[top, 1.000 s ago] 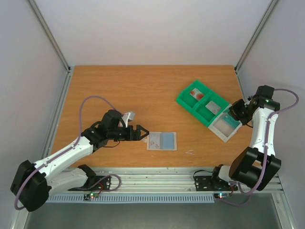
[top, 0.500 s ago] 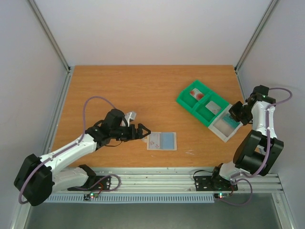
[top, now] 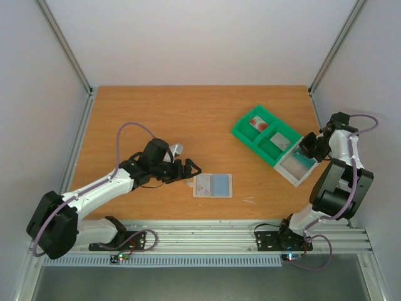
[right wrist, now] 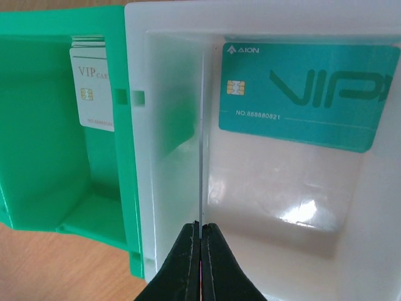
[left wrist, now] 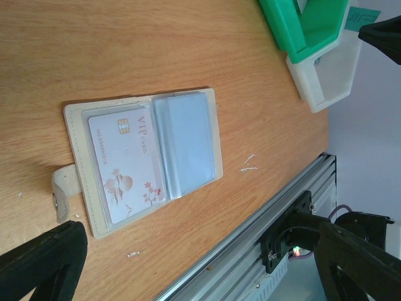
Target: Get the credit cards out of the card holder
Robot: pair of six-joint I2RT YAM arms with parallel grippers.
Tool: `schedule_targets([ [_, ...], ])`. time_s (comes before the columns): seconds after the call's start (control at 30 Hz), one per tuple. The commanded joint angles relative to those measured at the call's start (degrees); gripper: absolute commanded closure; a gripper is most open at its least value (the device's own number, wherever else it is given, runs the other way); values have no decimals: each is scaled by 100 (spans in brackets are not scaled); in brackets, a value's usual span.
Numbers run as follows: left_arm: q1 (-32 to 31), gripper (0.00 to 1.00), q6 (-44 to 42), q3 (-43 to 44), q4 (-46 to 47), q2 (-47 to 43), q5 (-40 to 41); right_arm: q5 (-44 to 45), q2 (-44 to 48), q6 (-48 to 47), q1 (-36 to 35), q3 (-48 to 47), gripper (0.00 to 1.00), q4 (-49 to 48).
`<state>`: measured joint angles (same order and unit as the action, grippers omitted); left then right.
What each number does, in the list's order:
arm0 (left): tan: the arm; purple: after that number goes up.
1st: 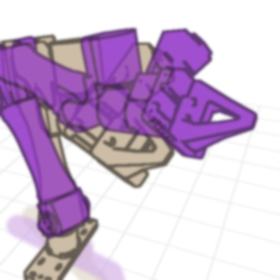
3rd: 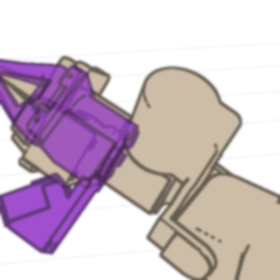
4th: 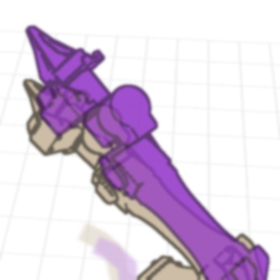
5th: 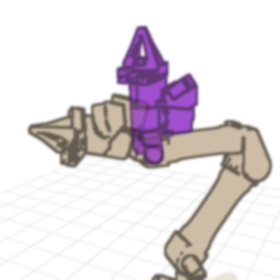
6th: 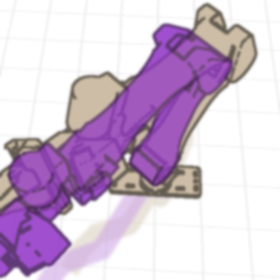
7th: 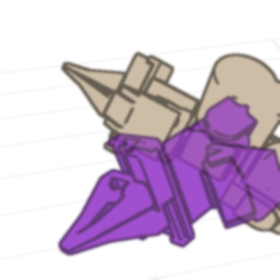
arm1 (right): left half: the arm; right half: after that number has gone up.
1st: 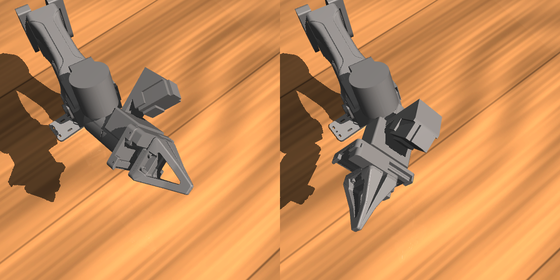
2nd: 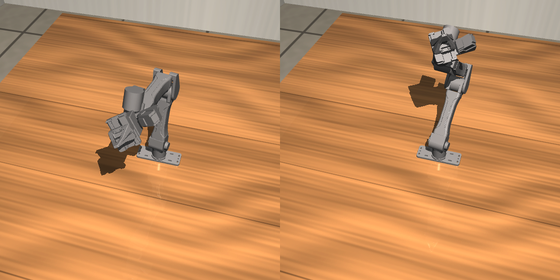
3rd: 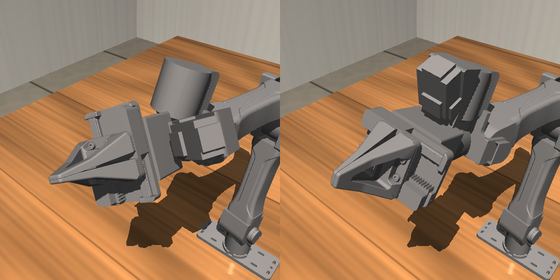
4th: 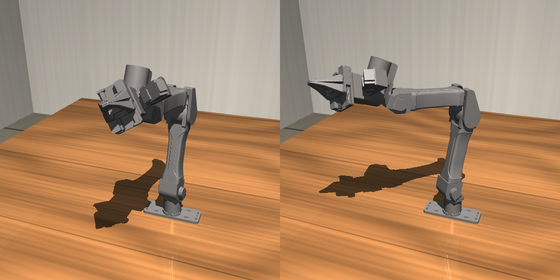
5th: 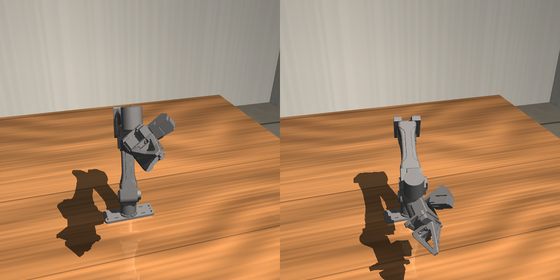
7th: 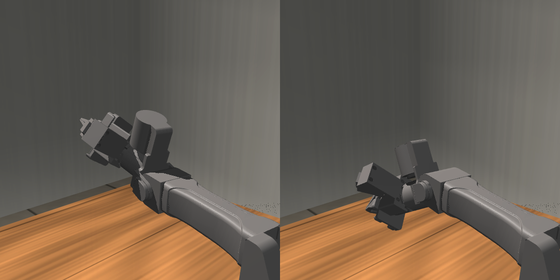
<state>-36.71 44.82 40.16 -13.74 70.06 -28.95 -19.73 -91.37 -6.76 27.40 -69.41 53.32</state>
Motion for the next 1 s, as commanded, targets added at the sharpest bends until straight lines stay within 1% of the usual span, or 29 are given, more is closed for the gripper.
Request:
schedule_targets([
  [0.0,15,1,56,185,-13,41,-53,-61,-190,-153,33,-55,99,-232],
  [0.17,15,1,106,288,-175,-17,3,63,-376,-161,-114,-64,99,-302],
  [0.37,17,1,34,413,-364,-90,98,176,-577,-210,-121,-98,98,-337],
  [0.63,18,1,143,287,-217,-105,39,556,-663,-246,-121,-175,92,-356],
  [0.9,21,1,103,264,-276,-202,48,950,-742,-265,-156,-270,92,-202],
  [0.97,19,1,91,269,-303,-219,45,1054,-742,-255,-156,-290,90,-170],
])
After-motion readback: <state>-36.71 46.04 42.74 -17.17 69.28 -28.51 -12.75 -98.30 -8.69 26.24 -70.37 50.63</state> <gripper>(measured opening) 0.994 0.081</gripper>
